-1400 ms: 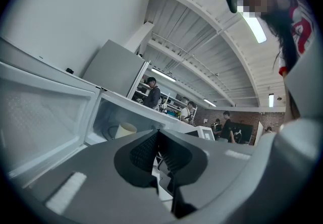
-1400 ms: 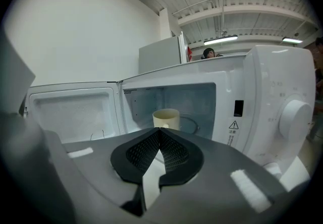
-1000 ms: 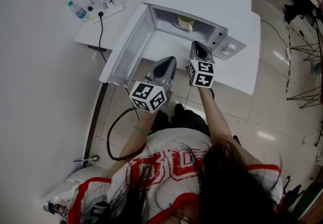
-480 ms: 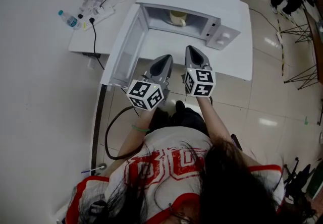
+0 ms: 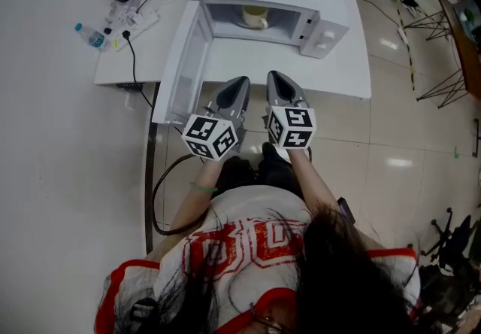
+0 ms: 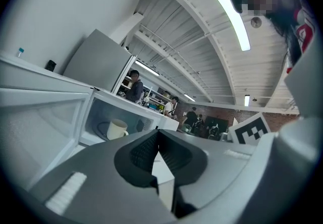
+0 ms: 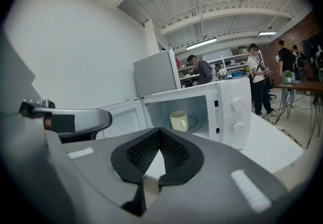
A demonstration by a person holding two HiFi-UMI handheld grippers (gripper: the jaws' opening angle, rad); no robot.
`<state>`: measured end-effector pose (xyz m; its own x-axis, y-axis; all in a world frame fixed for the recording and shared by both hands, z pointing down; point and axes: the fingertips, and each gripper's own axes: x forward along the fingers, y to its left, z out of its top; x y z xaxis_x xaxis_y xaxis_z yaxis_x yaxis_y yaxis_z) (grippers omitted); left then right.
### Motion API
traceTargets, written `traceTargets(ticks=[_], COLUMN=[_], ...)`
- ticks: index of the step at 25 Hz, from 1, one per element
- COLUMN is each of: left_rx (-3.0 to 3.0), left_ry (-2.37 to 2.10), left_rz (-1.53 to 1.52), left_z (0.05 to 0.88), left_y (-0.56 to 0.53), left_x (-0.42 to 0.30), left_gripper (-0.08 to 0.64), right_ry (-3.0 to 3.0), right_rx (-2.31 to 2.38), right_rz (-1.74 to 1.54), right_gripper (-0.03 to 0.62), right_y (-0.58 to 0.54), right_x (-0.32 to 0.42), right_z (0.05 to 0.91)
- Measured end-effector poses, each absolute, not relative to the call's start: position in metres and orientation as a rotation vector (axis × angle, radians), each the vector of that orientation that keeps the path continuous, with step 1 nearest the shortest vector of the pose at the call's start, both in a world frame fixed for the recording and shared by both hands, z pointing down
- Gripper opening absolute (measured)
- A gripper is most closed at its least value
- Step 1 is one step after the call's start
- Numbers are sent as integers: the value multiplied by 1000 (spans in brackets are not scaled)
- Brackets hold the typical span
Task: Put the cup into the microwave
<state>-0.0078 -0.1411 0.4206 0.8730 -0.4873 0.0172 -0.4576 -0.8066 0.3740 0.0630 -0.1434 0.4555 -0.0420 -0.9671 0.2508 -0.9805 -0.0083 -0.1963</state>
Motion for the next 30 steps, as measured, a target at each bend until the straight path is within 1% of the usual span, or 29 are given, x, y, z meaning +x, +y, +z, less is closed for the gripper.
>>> traceTargets(ticks=[13,30], left_rx=[2706,2681], left_ry=[-569,-596], left_rz=[-82,-102], left_z=[426,429], left_y=[-120,-129], left_x=[-29,-45], left_gripper=[-3,-3], right_ry=[-2102,-2095], right_rx=[2258,2245], right_rz=[482,478], right_gripper=[2,2], right_y=[-112,-114], right_x=[41,27], right_z=[453,453])
